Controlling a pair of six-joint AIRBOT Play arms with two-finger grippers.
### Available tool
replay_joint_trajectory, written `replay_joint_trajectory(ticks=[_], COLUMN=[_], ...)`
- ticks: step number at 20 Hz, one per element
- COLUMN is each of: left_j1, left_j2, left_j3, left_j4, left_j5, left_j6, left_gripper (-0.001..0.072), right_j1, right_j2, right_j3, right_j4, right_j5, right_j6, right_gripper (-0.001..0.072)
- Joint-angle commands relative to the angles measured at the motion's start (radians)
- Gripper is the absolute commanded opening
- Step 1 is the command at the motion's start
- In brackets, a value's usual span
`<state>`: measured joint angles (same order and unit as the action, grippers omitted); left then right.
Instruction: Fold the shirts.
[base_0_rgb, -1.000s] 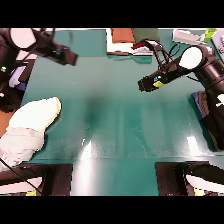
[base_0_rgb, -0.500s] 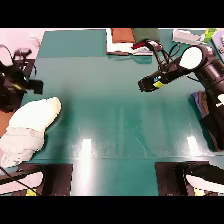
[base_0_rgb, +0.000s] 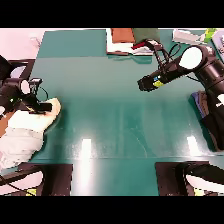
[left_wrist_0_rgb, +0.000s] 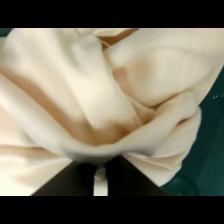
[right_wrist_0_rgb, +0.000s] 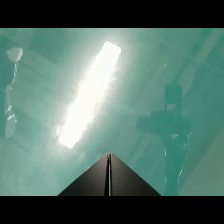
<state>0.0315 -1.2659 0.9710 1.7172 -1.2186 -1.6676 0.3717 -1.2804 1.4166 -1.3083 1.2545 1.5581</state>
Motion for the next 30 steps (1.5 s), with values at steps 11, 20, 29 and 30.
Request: replay_joint_trajectory(ticks=[11, 20, 29, 30], left_j1=[-0.118, -0.743, -0.818, -0.766], left_j2=[0.451, 0.183, -0.147, -0.137], left_j3=[0.512, 0.574, 0.575, 0.574], left_j4=[-0.053, -0.064, -0.076, -0.079], left_j5=[-0.07, 0.009, 0.03, -0.006], left_j6=[0.049, 0.008, 0.041, 0.026], left_gripper=[0.0023, 0.0024, 0.0606, 0.0606], right_j1=[-0.053, -0.231, -0.236, -0.236], right_j2=[0.034, 0.034, 0.033, 0.033], right_j3=[0.421, 0.609, 0.607, 0.607], right_j4=[-0.002, 0.0, -0.001, -0.001], right_j5=[-0.005, 0.072, 0.176, 0.179], right_j6=[0.0, 0.005, 0.005, 0.004], right_gripper=[0.0019, 0.0019, 0.0019, 0.0019])
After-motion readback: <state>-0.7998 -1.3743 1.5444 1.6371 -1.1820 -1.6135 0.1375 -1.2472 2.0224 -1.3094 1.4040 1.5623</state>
